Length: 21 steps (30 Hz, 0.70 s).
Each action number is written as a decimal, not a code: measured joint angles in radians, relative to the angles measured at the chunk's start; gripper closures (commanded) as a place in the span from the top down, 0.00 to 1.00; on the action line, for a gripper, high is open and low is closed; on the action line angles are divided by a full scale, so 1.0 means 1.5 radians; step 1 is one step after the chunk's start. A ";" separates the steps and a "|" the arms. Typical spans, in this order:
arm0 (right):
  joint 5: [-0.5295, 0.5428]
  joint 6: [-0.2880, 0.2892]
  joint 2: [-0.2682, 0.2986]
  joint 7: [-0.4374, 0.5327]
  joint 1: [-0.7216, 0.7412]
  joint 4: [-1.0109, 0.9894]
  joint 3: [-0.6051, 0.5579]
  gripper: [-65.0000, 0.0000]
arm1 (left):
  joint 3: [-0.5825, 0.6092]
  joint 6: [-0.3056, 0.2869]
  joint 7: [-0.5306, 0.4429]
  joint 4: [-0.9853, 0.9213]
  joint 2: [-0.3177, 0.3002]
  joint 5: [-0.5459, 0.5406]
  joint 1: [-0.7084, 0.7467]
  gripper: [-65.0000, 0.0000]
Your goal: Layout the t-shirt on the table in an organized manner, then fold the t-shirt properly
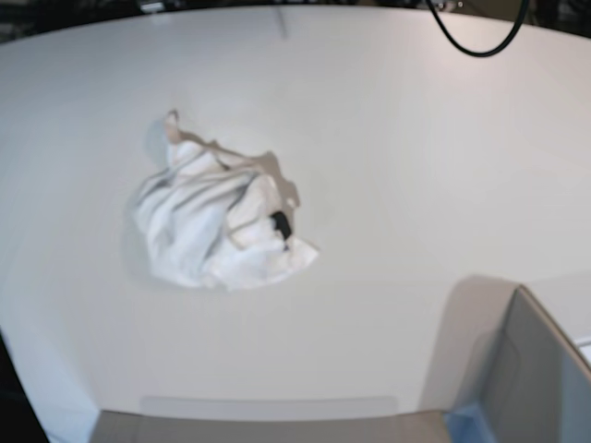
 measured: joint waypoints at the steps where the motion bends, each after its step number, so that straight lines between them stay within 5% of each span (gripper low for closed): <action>1: 0.000 0.000 -0.001 0.000 0.000 0.000 0.000 0.01 | 0.000 -0.001 0.000 0.000 0.001 0.000 0.000 0.00; 10: 0.000 0.005 -0.046 -0.002 -0.005 -0.002 0.000 0.01 | 0.001 -0.005 0.000 0.000 0.065 0.000 0.001 0.00; 21: 0.000 0.004 -0.027 -0.003 -0.081 -0.003 0.000 0.01 | 0.002 0.000 -0.002 0.001 0.050 0.000 0.079 0.00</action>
